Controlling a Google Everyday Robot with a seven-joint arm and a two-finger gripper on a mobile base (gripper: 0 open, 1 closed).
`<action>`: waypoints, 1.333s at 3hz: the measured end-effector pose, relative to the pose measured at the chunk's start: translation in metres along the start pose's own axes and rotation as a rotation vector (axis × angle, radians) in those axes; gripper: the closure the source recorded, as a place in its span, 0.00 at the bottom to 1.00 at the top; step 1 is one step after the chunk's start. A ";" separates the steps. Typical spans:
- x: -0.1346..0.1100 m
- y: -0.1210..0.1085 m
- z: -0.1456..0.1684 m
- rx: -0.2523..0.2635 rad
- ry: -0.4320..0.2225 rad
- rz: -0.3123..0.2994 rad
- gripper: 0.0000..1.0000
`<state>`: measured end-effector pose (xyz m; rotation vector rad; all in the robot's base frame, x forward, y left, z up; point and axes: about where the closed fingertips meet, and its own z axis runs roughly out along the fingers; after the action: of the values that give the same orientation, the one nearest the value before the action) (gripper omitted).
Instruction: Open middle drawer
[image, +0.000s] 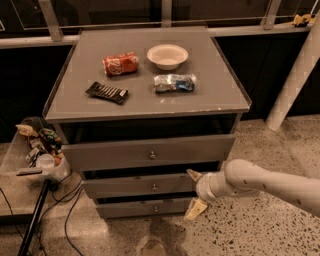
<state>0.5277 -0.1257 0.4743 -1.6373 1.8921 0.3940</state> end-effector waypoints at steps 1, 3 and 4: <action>0.018 -0.016 0.014 0.055 -0.004 0.020 0.00; 0.022 -0.031 0.021 0.075 -0.025 0.000 0.00; 0.034 -0.049 0.028 0.093 -0.029 0.002 0.00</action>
Offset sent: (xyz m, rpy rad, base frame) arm 0.0154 -0.0088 -0.0161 0.0045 -0.0289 -0.0419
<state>0.5797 -0.1458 0.4402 -1.5606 1.8626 0.3242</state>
